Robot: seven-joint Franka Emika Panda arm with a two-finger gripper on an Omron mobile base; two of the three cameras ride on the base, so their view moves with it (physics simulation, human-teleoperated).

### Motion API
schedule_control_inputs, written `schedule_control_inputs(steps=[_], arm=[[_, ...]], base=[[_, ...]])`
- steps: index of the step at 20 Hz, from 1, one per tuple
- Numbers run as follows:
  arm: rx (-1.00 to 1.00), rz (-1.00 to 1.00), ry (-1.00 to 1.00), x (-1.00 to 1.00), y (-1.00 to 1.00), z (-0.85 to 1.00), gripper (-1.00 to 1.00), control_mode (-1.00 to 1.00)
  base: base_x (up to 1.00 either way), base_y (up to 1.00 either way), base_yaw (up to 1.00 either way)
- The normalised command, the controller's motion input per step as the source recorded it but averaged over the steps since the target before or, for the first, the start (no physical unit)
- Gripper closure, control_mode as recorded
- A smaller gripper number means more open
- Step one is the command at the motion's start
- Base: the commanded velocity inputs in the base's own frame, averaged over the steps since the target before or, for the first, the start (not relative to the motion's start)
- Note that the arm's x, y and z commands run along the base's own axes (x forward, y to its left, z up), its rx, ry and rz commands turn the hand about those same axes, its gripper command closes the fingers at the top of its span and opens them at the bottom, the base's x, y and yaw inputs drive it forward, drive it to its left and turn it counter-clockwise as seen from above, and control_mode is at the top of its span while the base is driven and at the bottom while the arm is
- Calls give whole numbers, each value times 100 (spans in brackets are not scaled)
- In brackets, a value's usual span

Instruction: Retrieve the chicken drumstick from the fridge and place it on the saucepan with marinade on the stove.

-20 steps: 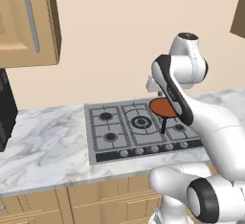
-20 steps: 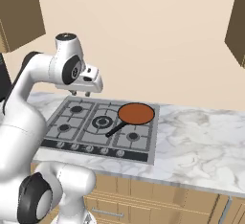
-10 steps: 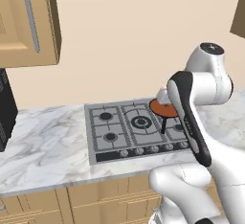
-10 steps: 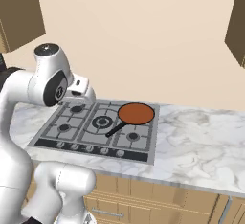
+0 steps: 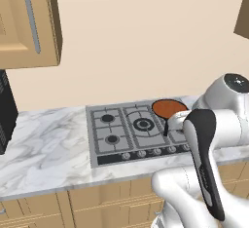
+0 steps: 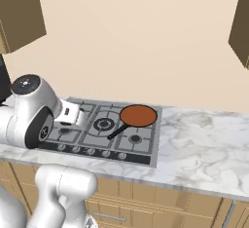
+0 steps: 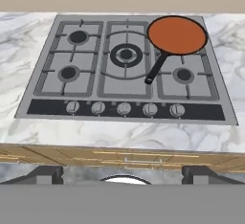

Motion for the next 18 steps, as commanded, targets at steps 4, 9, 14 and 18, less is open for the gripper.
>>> schedule_control_inputs(steps=[4,9,14,18], arm=[[0,0,-4,-41,0,-11,-100,-100],[0,0,-11,-56,0,-1,-100,-100],[0,0,-11,-28,0,0,-100,100],[0,0,0,0,0,0,-100,100]], base=[[0,0,0],[0,0,0],[0,0,0],[-26,-4,-1]])
